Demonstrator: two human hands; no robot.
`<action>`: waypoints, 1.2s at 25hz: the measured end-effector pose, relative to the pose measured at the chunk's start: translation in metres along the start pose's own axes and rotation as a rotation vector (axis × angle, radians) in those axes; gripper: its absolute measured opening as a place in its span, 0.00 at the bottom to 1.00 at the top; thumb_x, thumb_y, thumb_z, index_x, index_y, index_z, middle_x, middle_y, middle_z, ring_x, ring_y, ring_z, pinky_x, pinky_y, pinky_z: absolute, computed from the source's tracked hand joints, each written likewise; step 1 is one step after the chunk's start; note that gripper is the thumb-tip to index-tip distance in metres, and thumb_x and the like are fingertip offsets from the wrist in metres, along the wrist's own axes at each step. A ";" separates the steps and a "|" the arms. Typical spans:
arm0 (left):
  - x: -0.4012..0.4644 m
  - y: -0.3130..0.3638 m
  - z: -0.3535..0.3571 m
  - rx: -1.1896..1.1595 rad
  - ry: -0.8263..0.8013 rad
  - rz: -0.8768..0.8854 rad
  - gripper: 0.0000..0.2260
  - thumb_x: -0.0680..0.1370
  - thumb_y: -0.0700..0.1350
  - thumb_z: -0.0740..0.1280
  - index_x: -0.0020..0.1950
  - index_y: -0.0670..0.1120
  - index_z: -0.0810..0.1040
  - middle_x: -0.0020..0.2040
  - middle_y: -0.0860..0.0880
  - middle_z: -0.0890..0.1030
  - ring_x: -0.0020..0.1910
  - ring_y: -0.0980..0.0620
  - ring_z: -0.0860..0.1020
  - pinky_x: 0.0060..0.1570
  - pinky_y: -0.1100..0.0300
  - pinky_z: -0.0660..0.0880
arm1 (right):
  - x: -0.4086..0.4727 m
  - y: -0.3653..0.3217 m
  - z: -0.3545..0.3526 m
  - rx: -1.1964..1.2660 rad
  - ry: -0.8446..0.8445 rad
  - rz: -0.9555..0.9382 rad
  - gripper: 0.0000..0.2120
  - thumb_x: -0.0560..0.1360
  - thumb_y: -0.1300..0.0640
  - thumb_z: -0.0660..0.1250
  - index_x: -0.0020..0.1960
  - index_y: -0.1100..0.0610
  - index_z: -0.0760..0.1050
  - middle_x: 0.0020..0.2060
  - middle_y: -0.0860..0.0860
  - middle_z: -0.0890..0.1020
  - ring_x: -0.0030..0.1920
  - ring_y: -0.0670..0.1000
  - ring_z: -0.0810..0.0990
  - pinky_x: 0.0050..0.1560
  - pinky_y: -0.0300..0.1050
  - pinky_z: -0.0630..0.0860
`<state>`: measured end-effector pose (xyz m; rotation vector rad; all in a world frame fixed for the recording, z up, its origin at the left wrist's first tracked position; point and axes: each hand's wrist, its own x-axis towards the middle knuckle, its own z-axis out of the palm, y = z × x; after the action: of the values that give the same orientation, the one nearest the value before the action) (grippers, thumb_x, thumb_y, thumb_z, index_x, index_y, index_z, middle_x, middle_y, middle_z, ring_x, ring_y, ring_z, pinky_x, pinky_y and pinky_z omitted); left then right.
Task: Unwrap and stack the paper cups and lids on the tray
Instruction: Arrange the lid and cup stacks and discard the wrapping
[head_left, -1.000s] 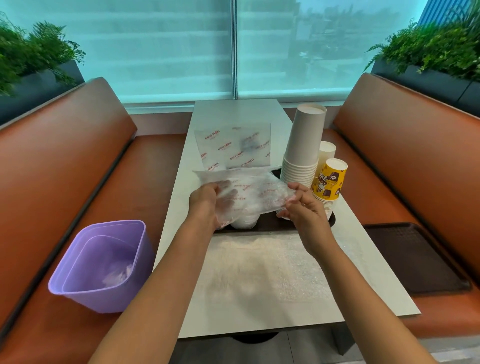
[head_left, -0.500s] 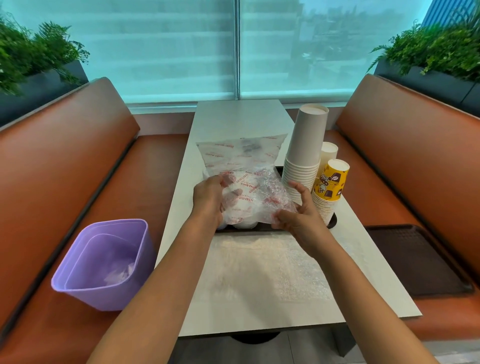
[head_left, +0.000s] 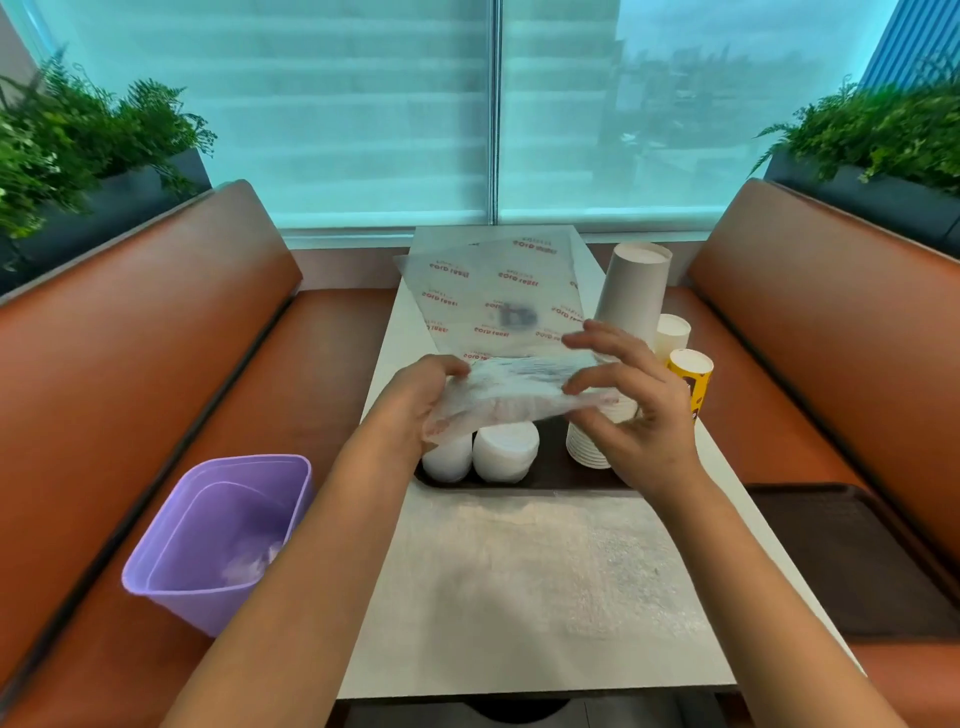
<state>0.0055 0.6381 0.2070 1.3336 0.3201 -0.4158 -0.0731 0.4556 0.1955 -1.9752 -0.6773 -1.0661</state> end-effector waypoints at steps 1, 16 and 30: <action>-0.006 0.004 0.001 0.000 -0.031 0.020 0.14 0.77 0.44 0.64 0.60 0.40 0.75 0.49 0.44 0.80 0.40 0.47 0.81 0.30 0.62 0.78 | 0.010 -0.002 0.001 0.019 0.066 0.028 0.06 0.72 0.56 0.69 0.44 0.59 0.78 0.47 0.47 0.81 0.54 0.45 0.79 0.58 0.40 0.73; -0.035 0.040 0.023 -0.040 0.012 0.995 0.09 0.76 0.34 0.66 0.41 0.48 0.77 0.32 0.60 0.80 0.32 0.63 0.76 0.38 0.68 0.74 | 0.070 -0.015 0.002 0.363 0.205 0.516 0.08 0.79 0.61 0.62 0.42 0.53 0.74 0.32 0.44 0.80 0.35 0.41 0.79 0.39 0.29 0.73; -0.030 0.034 0.012 0.031 -0.289 0.939 0.08 0.73 0.42 0.67 0.51 0.49 0.73 0.42 0.57 0.82 0.41 0.61 0.79 0.40 0.70 0.74 | 0.070 -0.008 0.007 0.352 0.367 0.561 0.10 0.76 0.65 0.66 0.38 0.54 0.74 0.28 0.45 0.77 0.23 0.42 0.74 0.23 0.38 0.73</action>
<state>-0.0053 0.6357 0.2530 1.2829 -0.5519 0.1849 -0.0401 0.4717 0.2561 -1.4785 -0.0838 -0.8531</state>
